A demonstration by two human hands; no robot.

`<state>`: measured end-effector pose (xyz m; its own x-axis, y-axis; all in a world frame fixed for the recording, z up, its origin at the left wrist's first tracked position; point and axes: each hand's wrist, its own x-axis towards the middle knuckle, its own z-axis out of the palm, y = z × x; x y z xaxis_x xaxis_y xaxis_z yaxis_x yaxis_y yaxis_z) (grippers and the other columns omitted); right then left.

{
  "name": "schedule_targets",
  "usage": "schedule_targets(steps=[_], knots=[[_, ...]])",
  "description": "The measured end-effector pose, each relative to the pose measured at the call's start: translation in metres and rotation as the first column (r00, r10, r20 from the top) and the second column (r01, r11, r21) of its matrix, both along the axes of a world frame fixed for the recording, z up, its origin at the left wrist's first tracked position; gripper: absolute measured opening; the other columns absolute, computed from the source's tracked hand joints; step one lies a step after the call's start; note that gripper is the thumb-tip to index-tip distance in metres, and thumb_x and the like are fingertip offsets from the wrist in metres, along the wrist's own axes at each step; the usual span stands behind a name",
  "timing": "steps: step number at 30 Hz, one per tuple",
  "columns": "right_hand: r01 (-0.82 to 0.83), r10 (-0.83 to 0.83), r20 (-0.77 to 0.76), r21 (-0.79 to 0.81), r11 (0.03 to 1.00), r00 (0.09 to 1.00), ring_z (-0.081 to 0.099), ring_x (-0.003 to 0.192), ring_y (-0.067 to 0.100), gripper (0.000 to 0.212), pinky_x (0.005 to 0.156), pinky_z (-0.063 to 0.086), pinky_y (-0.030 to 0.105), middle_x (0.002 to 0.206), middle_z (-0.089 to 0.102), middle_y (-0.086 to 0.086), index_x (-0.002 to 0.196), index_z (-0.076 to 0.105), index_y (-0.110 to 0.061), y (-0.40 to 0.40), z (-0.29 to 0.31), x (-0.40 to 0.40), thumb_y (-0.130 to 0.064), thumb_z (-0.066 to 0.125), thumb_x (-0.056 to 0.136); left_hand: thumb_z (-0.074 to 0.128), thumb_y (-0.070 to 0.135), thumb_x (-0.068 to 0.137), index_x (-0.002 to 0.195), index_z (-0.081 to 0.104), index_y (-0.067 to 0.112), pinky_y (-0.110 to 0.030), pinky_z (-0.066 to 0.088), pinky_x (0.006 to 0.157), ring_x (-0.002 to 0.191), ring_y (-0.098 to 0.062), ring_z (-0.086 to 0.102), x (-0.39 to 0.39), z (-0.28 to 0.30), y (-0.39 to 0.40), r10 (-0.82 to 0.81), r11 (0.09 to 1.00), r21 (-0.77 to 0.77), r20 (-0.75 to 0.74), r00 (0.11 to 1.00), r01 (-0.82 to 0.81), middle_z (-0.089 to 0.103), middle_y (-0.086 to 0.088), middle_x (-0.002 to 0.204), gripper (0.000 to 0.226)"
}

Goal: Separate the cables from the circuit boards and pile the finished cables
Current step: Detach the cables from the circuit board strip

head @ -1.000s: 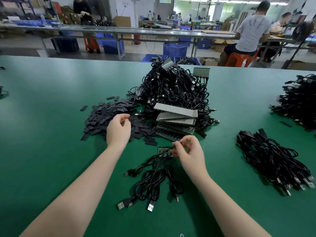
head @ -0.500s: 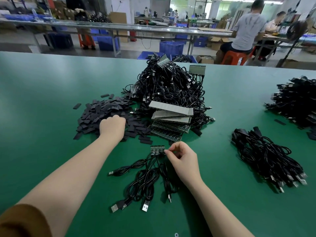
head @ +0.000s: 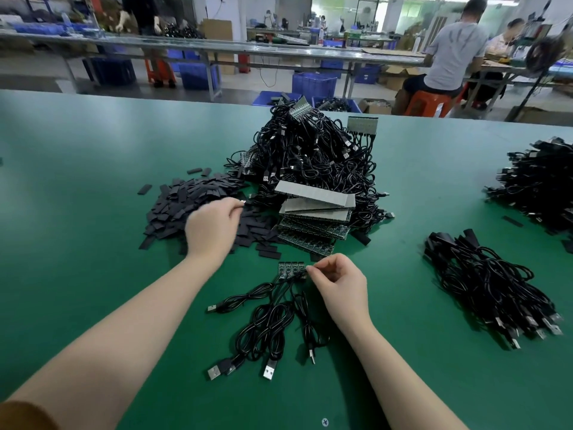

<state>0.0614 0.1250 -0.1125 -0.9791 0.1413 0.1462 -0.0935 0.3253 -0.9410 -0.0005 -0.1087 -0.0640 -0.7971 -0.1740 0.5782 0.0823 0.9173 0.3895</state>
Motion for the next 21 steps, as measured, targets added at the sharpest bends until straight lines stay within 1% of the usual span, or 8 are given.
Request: schedule_targets(steps=[3, 6, 8, 11, 13, 16, 19, 21], knots=[[0.076, -0.075, 0.02, -0.047, 0.996, 0.997, 0.067, 0.069, 0.005, 0.017, 0.067, 0.054, 0.023, 0.072, 0.07, -0.01, 0.075, 0.064, -0.021, 0.001, 0.0, -0.003, -0.02, 0.078, 0.085, 0.06, 0.018, 0.095, 0.109, 0.073, 0.021, -0.025, 0.051, 0.069, 0.079, -0.012, 0.069, 0.021, -0.005, 0.036, -0.21, 0.978, -0.006, -0.078, 0.975, 0.21, 0.075, 0.004, 0.099, 0.019], [0.065, -0.061, 0.054, -0.089, 0.994, 0.997, 0.07, 0.073, 0.015, 0.017, 0.074, 0.058, 0.033, 0.073, 0.073, -0.002, 0.076, 0.064, -0.019, 0.001, 0.001, -0.004, -0.018, 0.078, 0.085, 0.06, 0.014, 0.094, 0.117, 0.067, 0.026, -0.014, 0.045, 0.068, 0.079, 0.002, 0.062, 0.038, -0.013, 0.07, -0.319, 0.934, 0.158, -0.032, 0.947, 0.32, 0.073, 0.009, 0.104, 0.028], [0.027, -0.021, 0.057, -0.102, 0.994, 0.998, 0.069, 0.071, 0.012, 0.017, 0.071, 0.056, 0.029, 0.074, 0.073, -0.001, 0.076, 0.064, -0.019, 0.002, 0.001, -0.004, -0.017, 0.08, 0.082, 0.058, 0.012, 0.093, 0.122, 0.059, 0.033, -0.017, 0.049, 0.071, 0.08, 0.004, 0.061, 0.042, -0.018, 0.088, -0.418, 0.881, 0.278, 0.082, 0.905, 0.382, 0.071, 0.013, 0.105, 0.036], [-0.013, 0.02, 0.054, -0.136, 0.991, 0.998, 0.068, 0.071, 0.009, 0.019, 0.07, 0.054, 0.025, 0.076, 0.073, -0.002, 0.086, 0.065, -0.026, 0.003, 0.001, -0.003, -0.016, 0.08, 0.083, 0.059, 0.009, 0.091, 0.12, 0.058, 0.036, -0.032, 0.054, 0.085, 0.094, -0.006, 0.064, 0.044, -0.027, 0.103, -0.481, 0.812, 0.45, 0.159, 0.862, 0.371, 0.069, 0.012, 0.103, 0.04], [-0.034, 0.043, 0.059, -0.156, 0.987, 0.997, 0.07, 0.074, 0.009, 0.026, 0.07, 0.054, 0.023, 0.079, 0.074, -0.005, 0.1, 0.064, -0.034, 0.003, 0.001, -0.002, -0.017, 0.077, 0.085, 0.06, 0.009, 0.09, 0.117, 0.06, 0.036, -0.029, 0.053, 0.088, 0.096, -0.002, 0.064, 0.045, -0.034, 0.104, -0.486, 0.769, 0.537, 0.138, 0.863, 0.347, 0.068, 0.015, 0.1, 0.038], [-0.048, 0.058, 0.054, -0.165, 0.985, 0.997, 0.071, 0.076, 0.007, 0.032, 0.075, 0.056, 0.023, 0.082, 0.075, -0.006, 0.114, 0.063, -0.039, 0.002, 0.001, -0.003, -0.022, 0.074, 0.089, 0.06, 0.009, 0.089, 0.115, 0.059, 0.043, -0.016, 0.05, 0.087, 0.095, 0.007, 0.063, 0.047, -0.041, 0.1, -0.516, 0.726, 0.586, 0.117, 0.849, 0.361, 0.067, 0.025, 0.091, 0.043], [-0.034, 0.043, 0.036, -0.224, 0.974, 0.998, 0.068, 0.069, 0.006, 0.022, 0.071, 0.056, 0.023, 0.078, 0.075, -0.005, 0.095, 0.071, -0.04, 0.001, 0.003, -0.002, -0.019, 0.074, 0.089, 0.058, 0.006, 0.088, 0.111, 0.055, 0.052, -0.013, 0.05, 0.084, 0.094, 0.006, 0.064, 0.049, -0.041, 0.099, -0.549, 0.686, 0.615, 0.086, 0.831, 0.39, 0.07, 0.024, 0.094, 0.052], [-0.026, 0.033, 0.026, -0.238, 0.971, 0.999, 0.067, 0.068, 0.004, 0.02, 0.068, 0.053, 0.02, 0.078, 0.075, -0.006, 0.088, 0.073, -0.036, 0.001, 0.004, -0.001, -0.016, 0.073, 0.09, 0.058, 0.007, 0.088, 0.107, 0.055, 0.055, -0.014, 0.051, 0.084, 0.093, 0.005, 0.064, 0.05, -0.041, 0.101, -0.55, 0.686, 0.611, 0.08, 0.831, 0.396, 0.07, 0.02, 0.096, 0.051]])
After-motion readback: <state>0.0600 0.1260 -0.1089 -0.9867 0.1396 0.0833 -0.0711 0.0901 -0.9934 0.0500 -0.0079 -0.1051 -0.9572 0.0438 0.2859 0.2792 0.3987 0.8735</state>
